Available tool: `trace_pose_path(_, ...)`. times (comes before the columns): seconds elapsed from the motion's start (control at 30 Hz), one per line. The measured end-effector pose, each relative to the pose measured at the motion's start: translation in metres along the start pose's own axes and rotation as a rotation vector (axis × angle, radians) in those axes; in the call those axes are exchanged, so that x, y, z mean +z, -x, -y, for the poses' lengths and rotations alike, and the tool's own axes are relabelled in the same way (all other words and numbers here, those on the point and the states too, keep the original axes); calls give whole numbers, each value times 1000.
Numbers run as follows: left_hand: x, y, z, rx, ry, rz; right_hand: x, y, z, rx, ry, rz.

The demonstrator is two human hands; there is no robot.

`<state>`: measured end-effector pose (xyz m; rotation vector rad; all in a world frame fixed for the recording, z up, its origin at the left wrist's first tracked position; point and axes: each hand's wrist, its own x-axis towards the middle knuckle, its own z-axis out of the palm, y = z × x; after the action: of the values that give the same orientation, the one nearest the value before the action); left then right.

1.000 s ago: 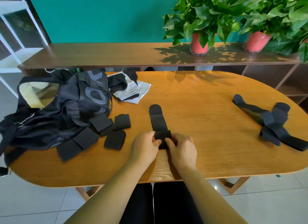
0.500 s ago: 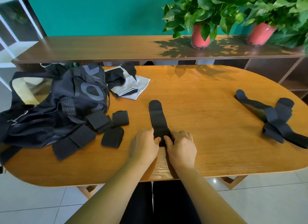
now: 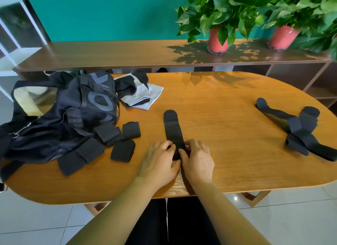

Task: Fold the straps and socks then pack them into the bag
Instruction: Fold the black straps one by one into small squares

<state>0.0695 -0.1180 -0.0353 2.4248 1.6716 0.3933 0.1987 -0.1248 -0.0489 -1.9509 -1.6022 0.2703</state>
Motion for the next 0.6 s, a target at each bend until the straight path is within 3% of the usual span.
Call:
trace_pose_path(0.1, -13, -5, 5, 49, -23, 86, -4, -2, -6, -56, -58, 40)
trace_pose_path(0.23, -16, -11, 14, 149, -164, 149, -18, 0, -18, -300, -32, 159)
trace_pose_path(0.33, -9, -4, 20, 320, -211, 30, -30, 7, -24, -459, 43, 246)
trace_pose_path(0.4, -3, 8, 24, 390, -148, -75, -35, 13, -30, -521, 53, 211)
trace_pose_path(0.5, -7, 29, 18, 344, 33, -84, -36, 25, -40, -499, -50, 164)
trace_pose_path(0.6, -10, 40, 16, 136, 217, 27, -39, 31, -38, -349, -154, 163)
